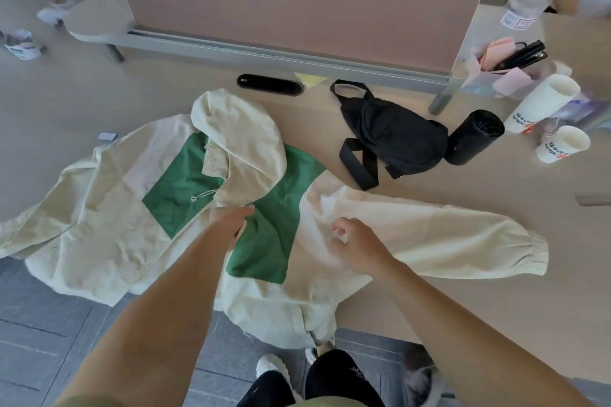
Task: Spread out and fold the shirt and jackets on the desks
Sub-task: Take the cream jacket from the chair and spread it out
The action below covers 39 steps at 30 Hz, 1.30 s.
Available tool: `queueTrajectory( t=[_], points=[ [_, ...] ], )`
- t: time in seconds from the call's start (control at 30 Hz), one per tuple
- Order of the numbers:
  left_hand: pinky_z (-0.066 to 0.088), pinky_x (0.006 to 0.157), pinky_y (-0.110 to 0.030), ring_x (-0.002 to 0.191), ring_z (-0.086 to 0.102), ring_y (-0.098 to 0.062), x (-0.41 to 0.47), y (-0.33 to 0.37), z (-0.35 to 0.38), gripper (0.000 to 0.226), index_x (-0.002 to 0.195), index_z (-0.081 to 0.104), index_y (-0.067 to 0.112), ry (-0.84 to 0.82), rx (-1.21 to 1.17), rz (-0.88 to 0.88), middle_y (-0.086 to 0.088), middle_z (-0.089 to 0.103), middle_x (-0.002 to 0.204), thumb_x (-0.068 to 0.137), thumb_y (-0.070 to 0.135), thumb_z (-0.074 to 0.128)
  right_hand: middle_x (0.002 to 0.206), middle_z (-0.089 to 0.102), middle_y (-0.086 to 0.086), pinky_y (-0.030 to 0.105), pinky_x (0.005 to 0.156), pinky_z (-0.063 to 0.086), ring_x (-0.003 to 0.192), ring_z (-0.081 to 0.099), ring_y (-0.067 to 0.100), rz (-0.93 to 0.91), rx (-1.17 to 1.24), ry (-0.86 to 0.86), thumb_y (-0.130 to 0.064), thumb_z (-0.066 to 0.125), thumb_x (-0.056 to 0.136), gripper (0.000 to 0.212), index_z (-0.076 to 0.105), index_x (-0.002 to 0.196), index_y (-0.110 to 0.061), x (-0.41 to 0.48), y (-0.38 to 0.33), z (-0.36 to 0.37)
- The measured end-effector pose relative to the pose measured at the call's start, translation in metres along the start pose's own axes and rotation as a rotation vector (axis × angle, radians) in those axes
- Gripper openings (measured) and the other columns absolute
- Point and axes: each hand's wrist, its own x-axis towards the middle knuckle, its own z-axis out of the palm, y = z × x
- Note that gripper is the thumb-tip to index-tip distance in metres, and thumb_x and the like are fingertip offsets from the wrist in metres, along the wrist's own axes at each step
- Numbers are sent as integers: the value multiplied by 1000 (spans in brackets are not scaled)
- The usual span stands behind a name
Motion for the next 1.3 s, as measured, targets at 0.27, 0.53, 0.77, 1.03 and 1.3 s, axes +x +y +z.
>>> queueTrajectory(
  t=[0.27,0.53,0.77,1.03,1.3],
  points=[
    [31,37,-22,38,37,-8,-10,98,35,55,119,67,28,58,332,536,1,56,79,88,-12,46,144,40,1,45,103,45,126,50,26,-79,-105,-83,-35,55,97,44,49,140,-24,65,4,-7],
    [44,58,-25,69,51,-16,43,143,60,39,111,59,23,189,547,617,-1,45,114,87,-4,44,165,3,-3,54,114,24,150,9,33,211,-267,-55,-53,43,98,67,13,155,-34,92,27,-22],
    [51,93,-35,102,62,-20,78,108,35,76,115,58,18,-140,376,53,-3,65,111,57,57,90,165,8,0,54,115,27,150,13,31,327,-440,-26,-58,34,99,61,18,151,-30,62,36,-7],
    [56,70,-30,76,65,-19,98,124,30,22,94,62,8,-215,659,120,-6,67,87,88,26,73,126,56,7,41,95,45,115,51,29,95,-327,306,-42,48,99,41,54,129,-14,133,-64,-29],
    [52,80,-27,95,65,-23,85,145,20,29,91,62,25,-342,512,441,-1,66,97,72,31,83,124,55,4,37,71,44,104,61,34,111,-332,42,-26,59,95,22,56,115,-18,229,-97,-3]
  ],
)
